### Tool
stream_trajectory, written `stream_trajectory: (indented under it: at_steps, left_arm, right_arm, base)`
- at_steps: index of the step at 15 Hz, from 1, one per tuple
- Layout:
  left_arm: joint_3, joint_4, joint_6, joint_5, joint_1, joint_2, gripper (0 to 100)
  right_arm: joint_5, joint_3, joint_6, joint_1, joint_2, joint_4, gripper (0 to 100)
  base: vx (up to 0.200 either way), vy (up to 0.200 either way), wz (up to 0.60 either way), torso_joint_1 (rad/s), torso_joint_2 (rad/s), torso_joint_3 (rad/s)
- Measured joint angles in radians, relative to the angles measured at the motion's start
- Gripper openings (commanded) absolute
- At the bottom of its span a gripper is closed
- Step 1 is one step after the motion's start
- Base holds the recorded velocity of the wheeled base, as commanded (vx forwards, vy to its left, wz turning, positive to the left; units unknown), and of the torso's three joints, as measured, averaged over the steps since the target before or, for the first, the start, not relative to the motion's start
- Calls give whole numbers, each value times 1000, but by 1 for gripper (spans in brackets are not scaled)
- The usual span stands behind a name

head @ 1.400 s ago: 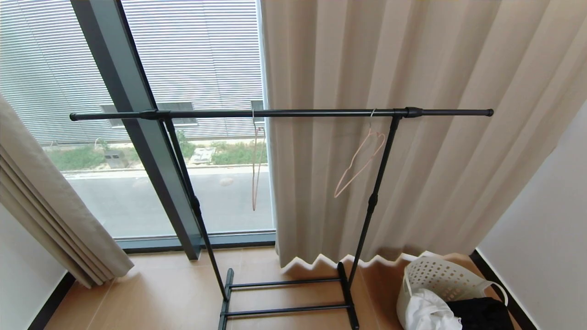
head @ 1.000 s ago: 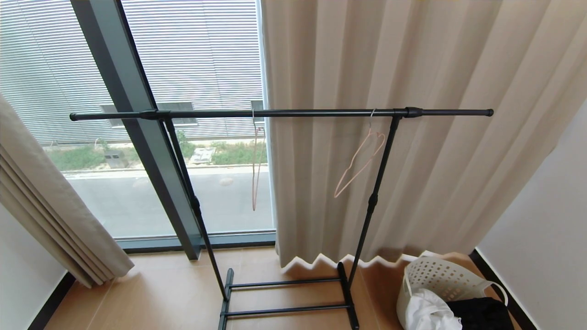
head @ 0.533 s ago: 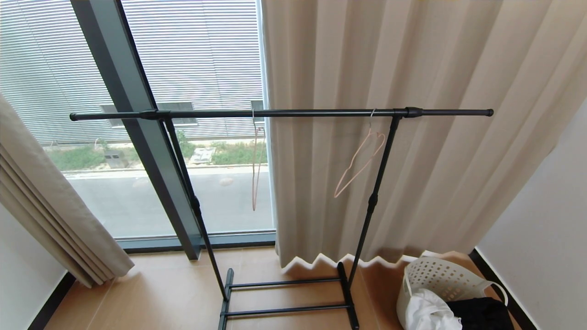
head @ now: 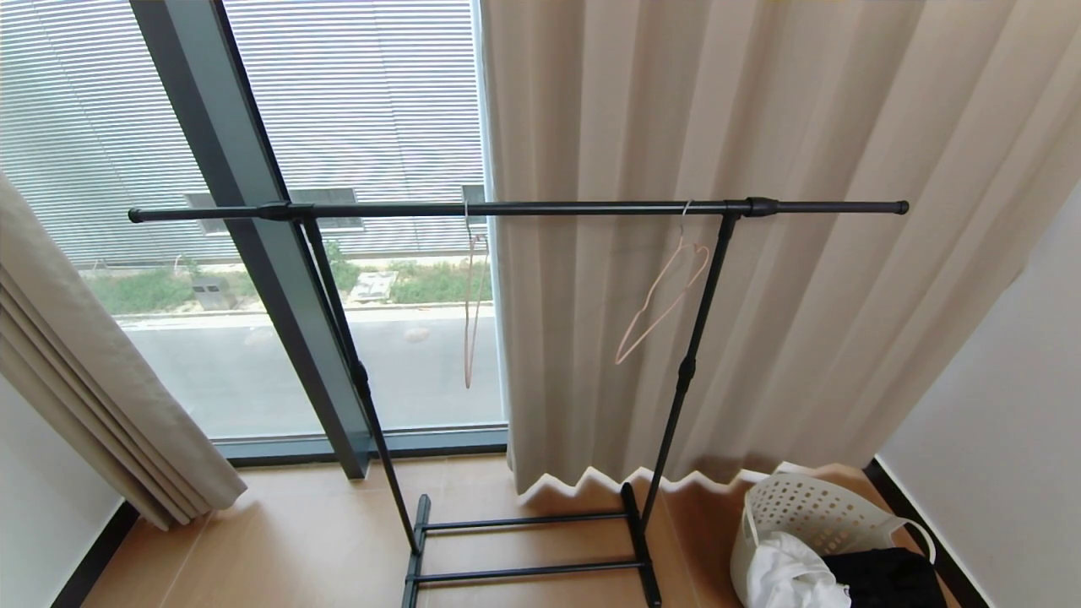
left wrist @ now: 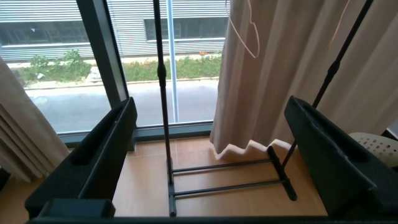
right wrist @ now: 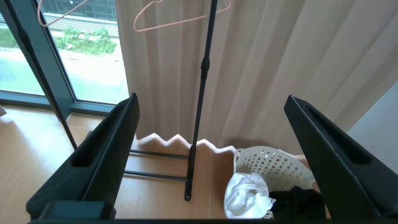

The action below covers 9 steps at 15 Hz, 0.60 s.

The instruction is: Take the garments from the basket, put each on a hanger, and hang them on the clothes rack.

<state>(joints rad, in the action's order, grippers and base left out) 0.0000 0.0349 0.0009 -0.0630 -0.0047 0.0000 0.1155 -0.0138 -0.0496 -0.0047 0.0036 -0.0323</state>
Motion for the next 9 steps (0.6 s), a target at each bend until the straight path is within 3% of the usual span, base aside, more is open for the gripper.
stream_trajectory:
  at_steps: [9]
  left_arm:
    - [0, 0, 0, 0, 0, 0, 100]
  right_arm:
    - [0, 0, 9, 0, 0, 0, 100]
  base:
    - [0, 0, 0, -104, 227, 123]
